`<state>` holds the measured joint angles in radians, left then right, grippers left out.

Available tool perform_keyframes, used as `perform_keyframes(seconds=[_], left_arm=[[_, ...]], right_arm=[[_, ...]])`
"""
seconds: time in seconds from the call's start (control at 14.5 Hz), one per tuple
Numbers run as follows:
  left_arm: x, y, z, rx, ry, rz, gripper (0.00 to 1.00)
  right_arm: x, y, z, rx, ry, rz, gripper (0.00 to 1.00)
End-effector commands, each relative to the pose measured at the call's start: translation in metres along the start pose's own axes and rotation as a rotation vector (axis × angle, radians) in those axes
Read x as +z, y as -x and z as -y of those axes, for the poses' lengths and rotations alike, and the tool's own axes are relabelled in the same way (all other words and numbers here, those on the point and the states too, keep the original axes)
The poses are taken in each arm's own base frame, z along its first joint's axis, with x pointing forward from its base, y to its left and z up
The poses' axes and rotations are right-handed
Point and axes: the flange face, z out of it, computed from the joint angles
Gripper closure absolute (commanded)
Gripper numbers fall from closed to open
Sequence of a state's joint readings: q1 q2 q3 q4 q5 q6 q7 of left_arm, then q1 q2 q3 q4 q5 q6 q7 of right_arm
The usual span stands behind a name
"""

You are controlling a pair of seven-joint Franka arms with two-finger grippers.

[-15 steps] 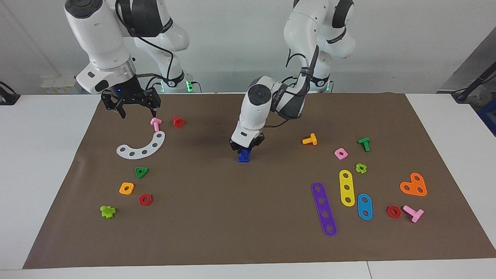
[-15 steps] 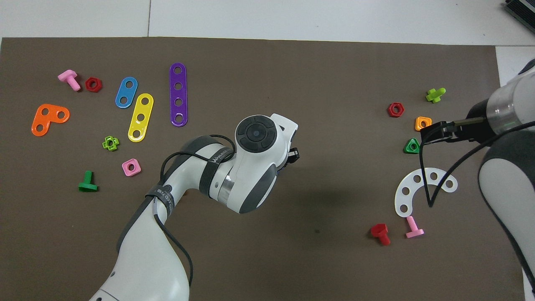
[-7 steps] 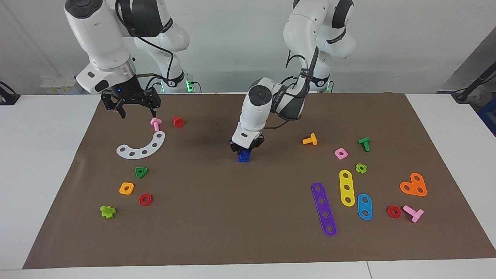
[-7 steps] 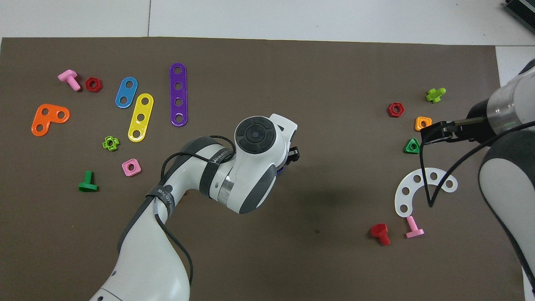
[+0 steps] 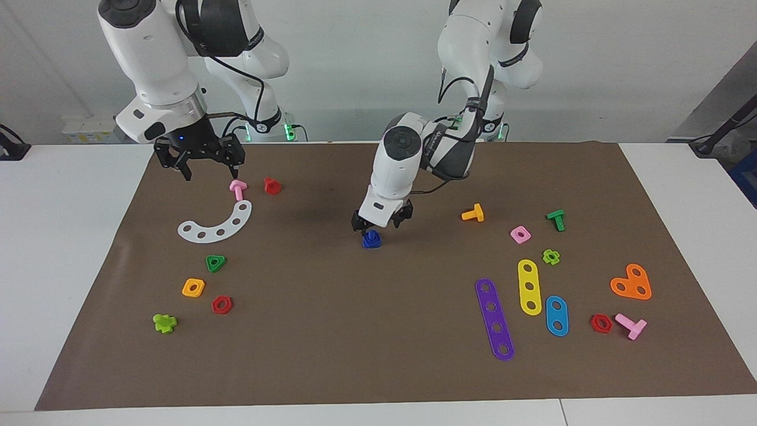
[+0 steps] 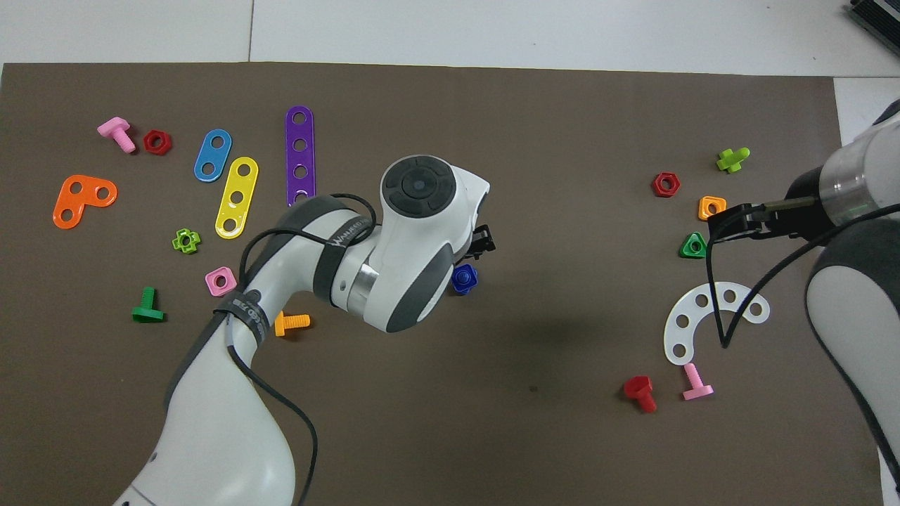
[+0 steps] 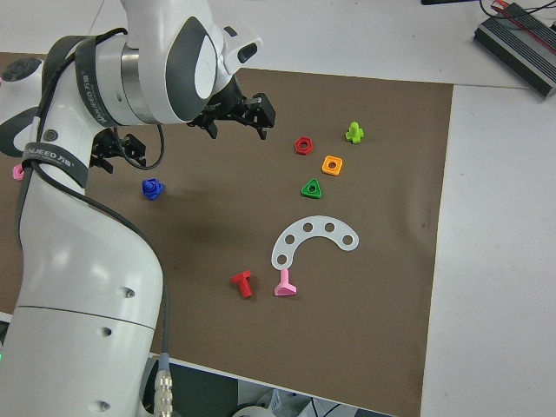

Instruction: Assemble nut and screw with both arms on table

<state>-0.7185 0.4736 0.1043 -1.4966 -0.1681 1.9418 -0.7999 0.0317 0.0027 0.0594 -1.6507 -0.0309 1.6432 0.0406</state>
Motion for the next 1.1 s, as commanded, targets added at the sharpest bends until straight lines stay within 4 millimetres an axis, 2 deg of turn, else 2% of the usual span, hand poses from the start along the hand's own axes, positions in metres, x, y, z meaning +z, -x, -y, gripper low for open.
perform_keyframes(seconds=[0.0,0.07,0.28,0.41,0.48,0.62,0.69,0.89,1.03], left_arm=[[-0.045,-0.071,0.062,0.018,-0.033,-0.006,0.01],[-0.071,-0.092,0.102,0.057,-0.017,-0.007,0.02],[-0.12,-0.132,0.215,0.107,0.013,-0.028,0.02],[-0.143,-0.133,0.275,0.171,-0.02,-0.036,0.02],[-0.151,-0.127,0.297,0.235,-0.088,-0.03,0.02],[-0.173,-0.108,0.319,0.287,-0.139,-0.039,0.02],[-0.192,-0.101,0.336,0.269,-0.128,-0.065,0.01],[-0.229,-0.078,0.345,0.26,-0.117,-0.077,0.0],[-0.242,-0.071,0.342,0.267,-0.117,-0.091,0.0]], right_arm=[[0.0,0.001,-0.002,-0.014,-0.014,0.0,0.0],[0.0,0.001,-0.002,-0.013,-0.014,0.0,0.0],[-0.001,0.001,-0.002,-0.008,-0.014,0.0,0.0],[-0.002,0.001,0.001,-0.005,-0.014,-0.002,0.0],[-0.002,0.001,0.0,-0.002,-0.014,-0.004,0.0],[-0.003,0.001,-0.002,0.001,-0.013,-0.008,0.0],[-0.005,-0.001,-0.005,0.009,-0.013,-0.02,0.0],[-0.009,0.001,-0.007,0.069,-0.014,-0.034,0.0],[-0.011,0.001,-0.007,0.093,-0.015,-0.04,0.0]])
